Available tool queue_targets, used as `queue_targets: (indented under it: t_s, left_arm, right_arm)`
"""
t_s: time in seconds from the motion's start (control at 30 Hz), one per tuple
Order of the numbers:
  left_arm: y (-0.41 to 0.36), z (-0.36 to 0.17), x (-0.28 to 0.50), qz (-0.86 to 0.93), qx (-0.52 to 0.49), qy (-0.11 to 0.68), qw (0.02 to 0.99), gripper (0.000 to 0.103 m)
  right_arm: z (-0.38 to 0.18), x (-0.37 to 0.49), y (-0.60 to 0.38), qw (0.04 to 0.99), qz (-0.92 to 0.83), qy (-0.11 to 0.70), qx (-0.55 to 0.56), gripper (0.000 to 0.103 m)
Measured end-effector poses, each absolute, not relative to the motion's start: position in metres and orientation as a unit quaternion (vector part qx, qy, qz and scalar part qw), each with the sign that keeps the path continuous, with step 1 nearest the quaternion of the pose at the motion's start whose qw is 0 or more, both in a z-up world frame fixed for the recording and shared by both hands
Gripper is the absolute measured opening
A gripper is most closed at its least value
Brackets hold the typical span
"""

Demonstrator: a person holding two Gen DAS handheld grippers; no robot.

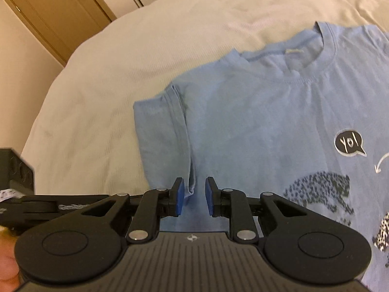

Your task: Fold clothes

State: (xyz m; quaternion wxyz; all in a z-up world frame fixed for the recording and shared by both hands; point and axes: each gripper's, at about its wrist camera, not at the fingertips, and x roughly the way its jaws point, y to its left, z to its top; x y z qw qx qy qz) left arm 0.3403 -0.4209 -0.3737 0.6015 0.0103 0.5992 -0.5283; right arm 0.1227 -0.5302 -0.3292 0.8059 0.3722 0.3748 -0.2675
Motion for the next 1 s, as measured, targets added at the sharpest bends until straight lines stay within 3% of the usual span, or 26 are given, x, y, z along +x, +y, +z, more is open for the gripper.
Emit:
queue_targets:
  t_s: [0.47, 0.67, 1.0]
  left_arm:
    - [-0.435, -0.343, 0.322, -0.565, 0.061, 0.541, 0.62, 0.005]
    - [-0.448, -0.364, 0.312, -0.543, 0.092, 0.562, 0.617, 0.01]
    - [-0.38, -0.291, 0.256, -0.506, 0.115, 0.522, 0.677, 0.026]
  right_arm:
    - [-0.331, 0.095, -0.519, 0.793, -0.266, 0.378, 0.396, 0.029]
    - [-0.324, 0.07, -0.516, 0.792, -0.264, 0.379, 0.399, 0.029]
    - [-0.291, 0.003, -0.509, 0.787, -0.272, 0.398, 0.384, 0.031]
